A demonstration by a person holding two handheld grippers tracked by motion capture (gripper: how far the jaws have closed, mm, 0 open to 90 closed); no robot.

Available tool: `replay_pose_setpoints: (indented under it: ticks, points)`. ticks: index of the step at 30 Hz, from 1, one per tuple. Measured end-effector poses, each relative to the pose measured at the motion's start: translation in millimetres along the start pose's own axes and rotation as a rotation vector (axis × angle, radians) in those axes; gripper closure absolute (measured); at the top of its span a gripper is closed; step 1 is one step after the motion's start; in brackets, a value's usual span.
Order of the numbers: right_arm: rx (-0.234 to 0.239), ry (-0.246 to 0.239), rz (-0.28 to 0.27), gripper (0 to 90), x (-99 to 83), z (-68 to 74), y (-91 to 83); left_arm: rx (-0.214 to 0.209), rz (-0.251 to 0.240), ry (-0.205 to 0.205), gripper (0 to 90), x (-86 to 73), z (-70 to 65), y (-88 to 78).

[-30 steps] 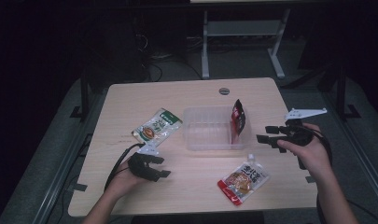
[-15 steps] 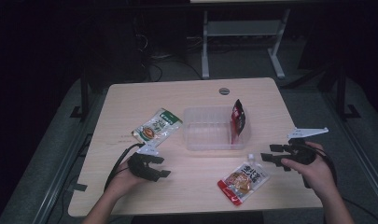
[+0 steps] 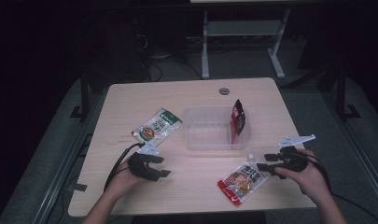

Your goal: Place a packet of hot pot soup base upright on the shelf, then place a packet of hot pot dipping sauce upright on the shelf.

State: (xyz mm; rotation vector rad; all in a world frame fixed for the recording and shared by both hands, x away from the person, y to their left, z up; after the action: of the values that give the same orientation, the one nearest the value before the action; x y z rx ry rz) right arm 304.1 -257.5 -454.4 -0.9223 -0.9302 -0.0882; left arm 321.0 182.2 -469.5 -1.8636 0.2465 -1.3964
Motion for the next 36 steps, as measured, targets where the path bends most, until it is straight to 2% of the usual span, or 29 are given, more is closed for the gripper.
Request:
replay_pose_setpoints:
  ticks: [3, 6, 10, 16, 19, 20, 26, 30, 36]
  points:
    - [0.025, -0.002, 0.020, 56.4, -1.8, 1.6, 0.3, -0.009, -0.006, -0.010, 37.7, 1.0, -1.7, 2.2]
    - [0.046, -0.019, 0.064, 74.6, -5.0, 5.4, -0.3, -0.016, 0.002, -0.005, 37.7, 1.2, -1.9, 3.2]
    - [0.074, -0.039, 0.114, 89.8, -8.6, 10.3, 3.3, -0.011, 0.000, -0.001, 37.7, 1.5, -2.8, 3.4]
    - [0.124, -0.056, 0.167, 90.0, -13.3, 17.1, 15.6, -0.015, 0.001, 0.001, 37.7, 2.3, -3.6, 5.5]
    - [0.126, -0.078, 0.200, 90.0, -16.1, 17.9, 22.0, -0.021, -0.001, -0.011, 37.6, 2.5, -5.0, 7.3]
    - [0.129, -0.070, 0.212, 90.0, -17.0, 18.8, 23.4, -0.021, 0.002, -0.009, 37.6, 2.5, -5.2, 7.5]
    - [0.125, -0.068, 0.227, 90.0, -17.5, 19.6, 30.8, -0.023, 0.005, -0.010, 37.6, 2.2, -4.5, 7.8]
    - [0.140, -0.071, 0.227, 90.0, -16.8, 21.1, 34.8, -0.024, 0.004, -0.005, 37.7, 2.3, -4.9, 7.8]
    - [0.147, -0.092, 0.238, 90.0, -11.9, 30.9, 43.3, -0.025, -0.006, -0.001, 37.7, 3.0, -5.0, 6.5]
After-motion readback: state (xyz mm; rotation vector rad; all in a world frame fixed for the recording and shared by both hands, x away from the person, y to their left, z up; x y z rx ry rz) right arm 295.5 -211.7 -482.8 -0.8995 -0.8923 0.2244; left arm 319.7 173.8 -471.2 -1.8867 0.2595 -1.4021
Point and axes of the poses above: each handheld gripper's, and its own axes: y roughly forward along the jaws, x roughly out of its top, z roughly to its left, the point moved 3 cm from there along y, roughly forward along the jaws, and after that the axes turned 6 degrees about -z, right-handed, at the moved point
